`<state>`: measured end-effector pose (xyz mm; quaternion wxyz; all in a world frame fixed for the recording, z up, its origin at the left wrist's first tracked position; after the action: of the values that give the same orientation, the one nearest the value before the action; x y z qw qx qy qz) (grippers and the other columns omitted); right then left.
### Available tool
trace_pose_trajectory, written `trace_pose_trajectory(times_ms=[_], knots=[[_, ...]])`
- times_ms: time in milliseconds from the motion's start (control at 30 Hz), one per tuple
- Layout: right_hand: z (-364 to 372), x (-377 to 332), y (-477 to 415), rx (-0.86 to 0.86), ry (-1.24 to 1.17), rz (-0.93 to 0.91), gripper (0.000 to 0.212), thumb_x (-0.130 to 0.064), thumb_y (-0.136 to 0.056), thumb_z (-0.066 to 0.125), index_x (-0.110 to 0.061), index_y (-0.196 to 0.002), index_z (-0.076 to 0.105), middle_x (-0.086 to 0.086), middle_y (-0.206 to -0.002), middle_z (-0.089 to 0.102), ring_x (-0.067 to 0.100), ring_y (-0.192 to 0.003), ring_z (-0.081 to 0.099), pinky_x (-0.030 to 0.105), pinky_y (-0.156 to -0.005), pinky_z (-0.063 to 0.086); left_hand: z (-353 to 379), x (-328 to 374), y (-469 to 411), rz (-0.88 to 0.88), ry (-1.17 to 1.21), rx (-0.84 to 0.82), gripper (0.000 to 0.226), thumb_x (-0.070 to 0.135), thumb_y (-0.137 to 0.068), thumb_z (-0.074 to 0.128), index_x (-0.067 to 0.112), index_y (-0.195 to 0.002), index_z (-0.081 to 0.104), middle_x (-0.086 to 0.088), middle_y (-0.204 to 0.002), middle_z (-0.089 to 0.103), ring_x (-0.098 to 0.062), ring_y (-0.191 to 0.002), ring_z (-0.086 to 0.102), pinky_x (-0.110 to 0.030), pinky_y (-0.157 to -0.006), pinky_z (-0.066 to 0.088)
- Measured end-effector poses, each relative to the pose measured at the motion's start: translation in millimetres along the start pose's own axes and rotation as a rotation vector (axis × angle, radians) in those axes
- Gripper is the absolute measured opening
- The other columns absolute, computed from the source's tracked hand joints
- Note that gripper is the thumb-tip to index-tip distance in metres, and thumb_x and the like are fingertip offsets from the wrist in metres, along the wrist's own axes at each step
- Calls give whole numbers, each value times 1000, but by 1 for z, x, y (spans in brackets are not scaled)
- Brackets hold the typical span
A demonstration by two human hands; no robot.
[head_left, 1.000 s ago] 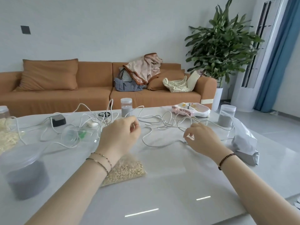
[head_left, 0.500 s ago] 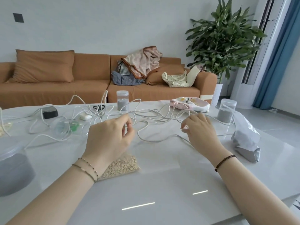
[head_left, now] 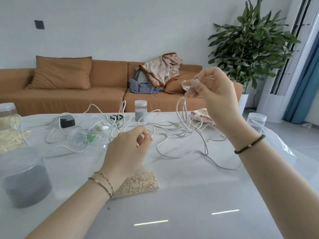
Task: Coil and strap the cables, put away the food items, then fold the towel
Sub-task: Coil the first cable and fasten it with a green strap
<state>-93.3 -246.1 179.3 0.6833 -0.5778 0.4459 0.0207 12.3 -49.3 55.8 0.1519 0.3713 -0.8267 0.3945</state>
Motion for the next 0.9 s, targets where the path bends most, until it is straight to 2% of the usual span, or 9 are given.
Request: trace_pose_trajectory(times_ms=[100, 167, 333, 400, 500, 567, 633, 767, 900], knots=[[25, 11, 2, -5, -361, 66, 15, 5, -98, 54, -9, -94, 49, 16, -93, 73, 28, -84, 72, 35, -83, 56, -5, -6, -4, -38, 107, 9, 18, 30, -94, 51, 37, -83, 64, 9, -64, 64, -9, -62, 59, -30, -59, 43], [39, 46, 16, 15, -459, 192, 21, 9, -97, 53, -10, -89, 48, 14, -93, 72, 28, -86, 73, 37, -86, 56, -8, -7, -4, -68, 273, 21, 21, 32, -95, 48, 34, -83, 66, 5, -63, 65, -12, -56, 57, -33, -59, 45], [62, 91, 44, 39, -577, 420, 20, 7, -93, 60, -10, -87, 50, 17, -87, 72, 23, -77, 74, 25, -72, 57, -14, -13, -9, -171, 527, 114, 16, 17, -99, 52, 22, -92, 65, 0, -68, 66, -9, -59, 58, -22, -57, 41], [65, 91, 48, 58, -608, 435, 18, 4, -93, 61, -9, -88, 50, 16, -85, 72, 23, -76, 74, 25, -70, 57, -14, -21, -8, -232, 549, 171, 9, 24, -98, 57, 19, -92, 61, 1, -73, 64, -8, -62, 54, -22, -59, 41], [63, 96, 55, 121, -697, 492, 16, -1, -94, 62, -9, -88, 50, 15, -83, 73, 21, -79, 75, 24, -73, 59, -25, -27, -8, -231, 502, 271, 17, 33, -97, 60, 17, -93, 55, 5, -82, 57, 1, -62, 47, -13, -56, 36], [59, 100, 57, 187, -820, 544, 13, -1, -94, 61, -7, -89, 51, 14, -80, 74, 21, -82, 76, 23, -71, 59, -25, -30, -13, -248, 578, 249, 23, 42, -97, 59, 19, -95, 57, 8, -87, 57, -1, -75, 51, -15, -63, 36], [53, 102, 57, 250, -923, 566, 9, 1, -95, 58, -6, -93, 53, 13, -77, 74, 20, -80, 76, 21, -67, 58, -15, -27, -16, -242, 750, 148, 33, 53, -97, 55, 22, -94, 64, 11, -89, 63, -9, -84, 58, -26, -73, 40], [48, 103, 56, 255, -886, 559, 16, -1, -94, 61, -9, -85, 52, 12, -77, 74, 16, -76, 75, 20, -67, 58, 4, -11, -14, -171, 856, -36, 40, 48, -97, 56, 12, -93, 72, -1, -84, 73, -13, -74, 67, -25, -70, 52], [48, 104, 57, 174, -661, 525, 26, -7, -89, 70, -14, -79, 47, 9, -79, 73, 13, -74, 73, 19, -69, 57, 1, -13, -14, -184, 1022, 44, 24, 23, -102, 54, 4, -92, 64, -9, -79, 71, -11, -68, 69, -20, -64, 56]])
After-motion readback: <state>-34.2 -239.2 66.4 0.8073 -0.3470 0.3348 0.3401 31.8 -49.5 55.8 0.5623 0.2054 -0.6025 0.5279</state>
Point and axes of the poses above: each hand's wrist, its own y-axis away from the middle knuckle, its own z-axis out of the palm, x = y × z, the point moved 9 cm from there along -y, towards the middle knuckle
